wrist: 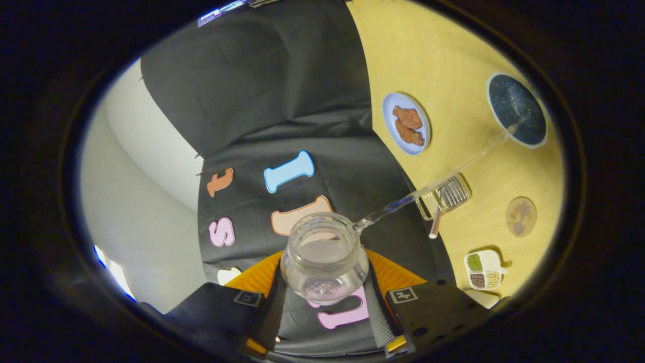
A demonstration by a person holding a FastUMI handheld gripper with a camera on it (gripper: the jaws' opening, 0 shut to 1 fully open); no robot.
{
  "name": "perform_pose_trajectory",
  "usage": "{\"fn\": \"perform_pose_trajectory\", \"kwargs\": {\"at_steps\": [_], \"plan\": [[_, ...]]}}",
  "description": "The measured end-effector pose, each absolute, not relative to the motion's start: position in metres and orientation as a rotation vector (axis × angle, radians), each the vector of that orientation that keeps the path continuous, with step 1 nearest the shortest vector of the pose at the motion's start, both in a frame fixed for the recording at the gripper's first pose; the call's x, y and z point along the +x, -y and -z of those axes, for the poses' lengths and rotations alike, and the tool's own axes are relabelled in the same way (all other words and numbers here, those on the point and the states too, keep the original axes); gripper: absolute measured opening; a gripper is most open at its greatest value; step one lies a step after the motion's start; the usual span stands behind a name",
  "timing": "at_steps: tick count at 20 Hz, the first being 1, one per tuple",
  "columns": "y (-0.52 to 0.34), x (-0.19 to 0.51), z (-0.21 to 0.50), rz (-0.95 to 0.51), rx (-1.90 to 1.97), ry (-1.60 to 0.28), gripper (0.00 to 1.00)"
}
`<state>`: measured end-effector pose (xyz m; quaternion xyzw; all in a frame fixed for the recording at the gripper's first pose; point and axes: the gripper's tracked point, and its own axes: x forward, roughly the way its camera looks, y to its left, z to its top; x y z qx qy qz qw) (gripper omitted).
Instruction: Take the bottle from table, then pour the juice into the cup, finally place the bottle on the coaster
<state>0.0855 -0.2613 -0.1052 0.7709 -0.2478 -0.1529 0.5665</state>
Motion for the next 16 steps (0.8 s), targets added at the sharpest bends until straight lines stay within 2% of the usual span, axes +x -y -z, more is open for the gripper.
{"fn": "perform_pose_trajectory", "kwargs": {"at_steps": [16], "plan": [[0.2650,0.0874,0.0995,0.344,1.842,0.642,0.76]]}}
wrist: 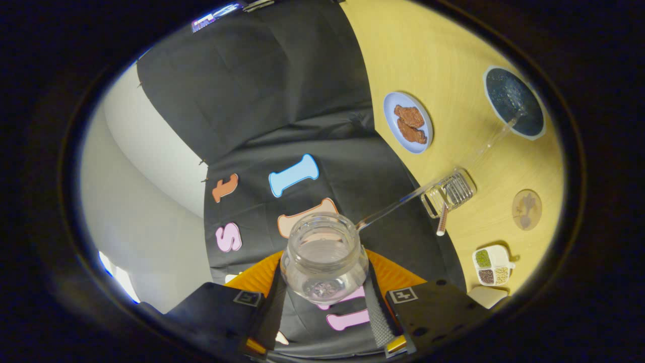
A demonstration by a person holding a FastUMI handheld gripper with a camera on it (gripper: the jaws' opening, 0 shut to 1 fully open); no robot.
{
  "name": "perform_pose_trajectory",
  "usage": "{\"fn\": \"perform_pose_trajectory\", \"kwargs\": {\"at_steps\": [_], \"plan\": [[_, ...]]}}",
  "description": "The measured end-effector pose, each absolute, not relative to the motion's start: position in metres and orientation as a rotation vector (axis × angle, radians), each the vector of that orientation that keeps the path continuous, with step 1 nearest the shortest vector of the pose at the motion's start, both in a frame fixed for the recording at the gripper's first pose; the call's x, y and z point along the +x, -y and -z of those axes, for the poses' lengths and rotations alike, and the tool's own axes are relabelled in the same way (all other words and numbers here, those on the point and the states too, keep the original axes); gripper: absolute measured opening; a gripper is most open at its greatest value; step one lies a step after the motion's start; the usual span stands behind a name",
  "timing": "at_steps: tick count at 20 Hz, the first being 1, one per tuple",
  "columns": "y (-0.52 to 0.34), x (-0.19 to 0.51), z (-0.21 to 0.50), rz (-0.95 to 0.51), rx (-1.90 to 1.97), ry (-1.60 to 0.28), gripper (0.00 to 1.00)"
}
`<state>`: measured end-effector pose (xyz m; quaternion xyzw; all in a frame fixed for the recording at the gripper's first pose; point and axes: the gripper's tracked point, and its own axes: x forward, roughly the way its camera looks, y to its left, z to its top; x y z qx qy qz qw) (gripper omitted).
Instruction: Take the bottle from table, then pour the juice into the cup, finally place the bottle on the coaster
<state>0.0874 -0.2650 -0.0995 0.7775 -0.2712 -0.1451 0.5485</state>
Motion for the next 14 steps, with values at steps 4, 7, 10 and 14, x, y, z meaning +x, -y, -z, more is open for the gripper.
{"fn": "perform_pose_trajectory", "kwargs": {"at_steps": [4,7,10,14], "plan": [[0.269,0.087,0.099,0.349,1.859,0.657,0.76],[0.271,0.086,0.098,0.346,1.862,0.669,0.76],[0.274,0.084,0.096,0.344,1.868,0.681,0.76],[0.277,0.082,0.092,0.330,1.873,0.703,0.76]]}}
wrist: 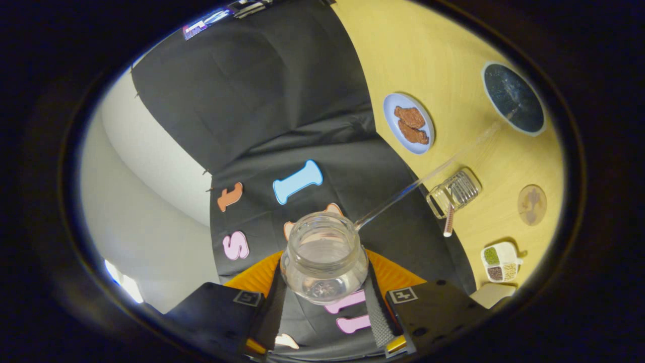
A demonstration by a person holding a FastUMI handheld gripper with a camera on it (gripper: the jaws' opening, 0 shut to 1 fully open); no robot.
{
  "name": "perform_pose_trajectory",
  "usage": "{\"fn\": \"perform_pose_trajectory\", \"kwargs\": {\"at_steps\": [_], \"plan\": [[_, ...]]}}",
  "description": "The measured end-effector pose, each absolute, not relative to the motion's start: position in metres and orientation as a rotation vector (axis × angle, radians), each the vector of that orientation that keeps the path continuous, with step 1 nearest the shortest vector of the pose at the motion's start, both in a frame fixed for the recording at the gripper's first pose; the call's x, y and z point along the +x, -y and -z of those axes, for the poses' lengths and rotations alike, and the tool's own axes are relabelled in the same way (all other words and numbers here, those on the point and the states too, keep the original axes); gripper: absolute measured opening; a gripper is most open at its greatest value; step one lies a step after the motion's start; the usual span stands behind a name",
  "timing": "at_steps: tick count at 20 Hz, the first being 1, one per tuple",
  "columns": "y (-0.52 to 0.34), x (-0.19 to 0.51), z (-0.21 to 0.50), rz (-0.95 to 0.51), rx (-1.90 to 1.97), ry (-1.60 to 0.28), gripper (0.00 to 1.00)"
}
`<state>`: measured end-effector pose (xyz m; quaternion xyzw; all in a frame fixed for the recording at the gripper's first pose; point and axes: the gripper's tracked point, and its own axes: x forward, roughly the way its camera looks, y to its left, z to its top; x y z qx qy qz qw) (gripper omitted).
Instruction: Take the bottle from table, then pour the juice into the cup, finally place the bottle on the coaster
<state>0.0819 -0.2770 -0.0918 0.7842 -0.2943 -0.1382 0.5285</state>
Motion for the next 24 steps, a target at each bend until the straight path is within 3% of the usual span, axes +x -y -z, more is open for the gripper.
{"fn": "perform_pose_trajectory", "kwargs": {"at_steps": [24], "plan": [[0.281,0.064,0.080,0.280,1.922,0.836,0.76]]}}
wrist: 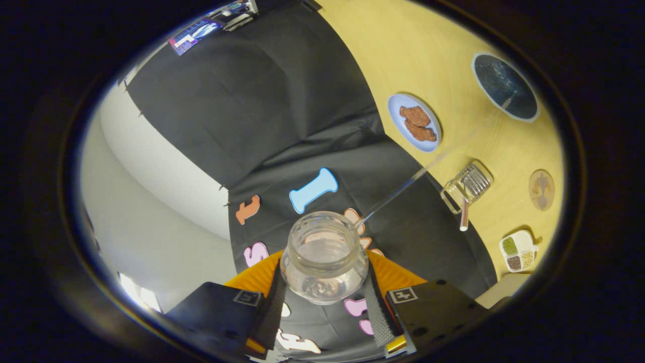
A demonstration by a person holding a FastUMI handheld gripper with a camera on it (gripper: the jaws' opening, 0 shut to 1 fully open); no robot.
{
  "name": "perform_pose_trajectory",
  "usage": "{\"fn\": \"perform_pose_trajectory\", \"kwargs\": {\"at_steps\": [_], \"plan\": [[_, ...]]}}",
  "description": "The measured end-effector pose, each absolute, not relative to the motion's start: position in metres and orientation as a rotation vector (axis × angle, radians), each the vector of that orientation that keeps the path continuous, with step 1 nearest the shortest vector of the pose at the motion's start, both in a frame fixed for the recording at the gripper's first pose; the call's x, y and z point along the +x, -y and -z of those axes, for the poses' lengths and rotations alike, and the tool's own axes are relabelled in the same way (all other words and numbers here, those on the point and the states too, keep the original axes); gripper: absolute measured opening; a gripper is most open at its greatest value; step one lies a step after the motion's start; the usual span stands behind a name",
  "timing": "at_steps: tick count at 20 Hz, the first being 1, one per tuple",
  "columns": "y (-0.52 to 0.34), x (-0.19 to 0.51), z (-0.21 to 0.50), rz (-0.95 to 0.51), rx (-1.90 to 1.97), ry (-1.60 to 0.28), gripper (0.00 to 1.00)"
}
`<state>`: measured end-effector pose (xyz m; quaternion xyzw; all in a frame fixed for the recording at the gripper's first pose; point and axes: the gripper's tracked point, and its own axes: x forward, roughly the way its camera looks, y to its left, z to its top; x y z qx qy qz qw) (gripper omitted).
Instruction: Take the bottle from table, then pour the juice into the cup, finally place the bottle on the coaster
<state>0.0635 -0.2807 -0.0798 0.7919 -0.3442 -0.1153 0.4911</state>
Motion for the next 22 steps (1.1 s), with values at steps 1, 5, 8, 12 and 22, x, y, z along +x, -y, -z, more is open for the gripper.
{"fn": "perform_pose_trajectory", "kwargs": {"at_steps": [1,5,8,12,22], "plan": [[0.280,0.062,0.079,0.277,1.923,0.839,0.76],[0.279,0.062,0.079,0.262,1.939,0.848,0.76],[0.280,0.059,0.076,0.252,1.946,0.872,0.76],[0.283,0.050,0.073,0.233,1.959,0.907,0.76],[0.283,0.047,0.074,0.239,1.986,0.900,0.76]]}}
